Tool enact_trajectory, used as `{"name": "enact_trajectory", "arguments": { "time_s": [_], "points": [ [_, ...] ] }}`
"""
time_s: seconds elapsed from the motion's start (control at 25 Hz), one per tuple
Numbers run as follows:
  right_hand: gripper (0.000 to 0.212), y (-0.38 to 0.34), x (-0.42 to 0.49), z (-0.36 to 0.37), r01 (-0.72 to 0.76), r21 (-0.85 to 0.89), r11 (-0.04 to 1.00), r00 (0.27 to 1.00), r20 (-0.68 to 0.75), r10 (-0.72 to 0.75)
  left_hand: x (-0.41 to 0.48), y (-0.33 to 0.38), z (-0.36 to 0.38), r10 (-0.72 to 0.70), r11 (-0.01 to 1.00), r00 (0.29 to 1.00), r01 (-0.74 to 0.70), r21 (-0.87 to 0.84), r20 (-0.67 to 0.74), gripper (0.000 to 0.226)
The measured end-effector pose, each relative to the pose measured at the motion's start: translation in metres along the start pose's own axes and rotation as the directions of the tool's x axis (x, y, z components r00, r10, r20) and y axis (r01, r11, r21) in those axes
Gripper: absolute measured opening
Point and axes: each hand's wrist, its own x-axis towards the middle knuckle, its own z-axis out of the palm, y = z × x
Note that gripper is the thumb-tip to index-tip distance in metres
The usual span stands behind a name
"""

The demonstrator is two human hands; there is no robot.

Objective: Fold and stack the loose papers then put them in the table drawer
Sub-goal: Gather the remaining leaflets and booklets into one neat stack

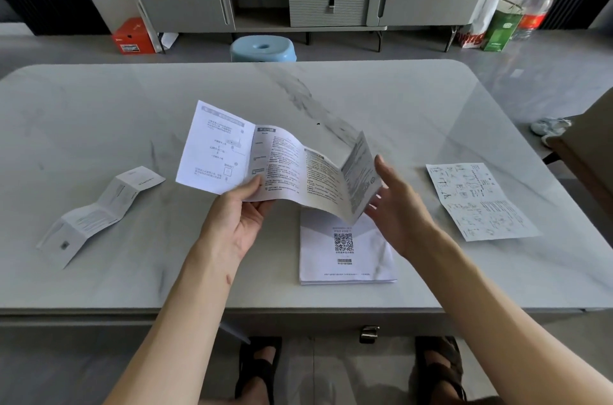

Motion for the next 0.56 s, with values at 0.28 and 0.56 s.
{"name": "enact_trajectory", "arguments": {
  "time_s": [0.28, 0.56],
  "points": [
    [0.045, -0.007, -0.001, -0.007, -0.082, 0.183, 0.98, 0.997, 0.025, 0.079, -0.003, -0.006, 0.013, -0.088, 0.981, 0.99, 0.105, -0.164, 0.11, 0.033],
    [0.053, 0.001, -0.006, 0.0, -0.027, 0.091, 0.995, 0.998, -0.058, 0.032, -0.006, -0.012, 0.018, -0.133, 0.984, 0.977, 0.151, -0.094, 0.169, 0.027]
  ]
}}
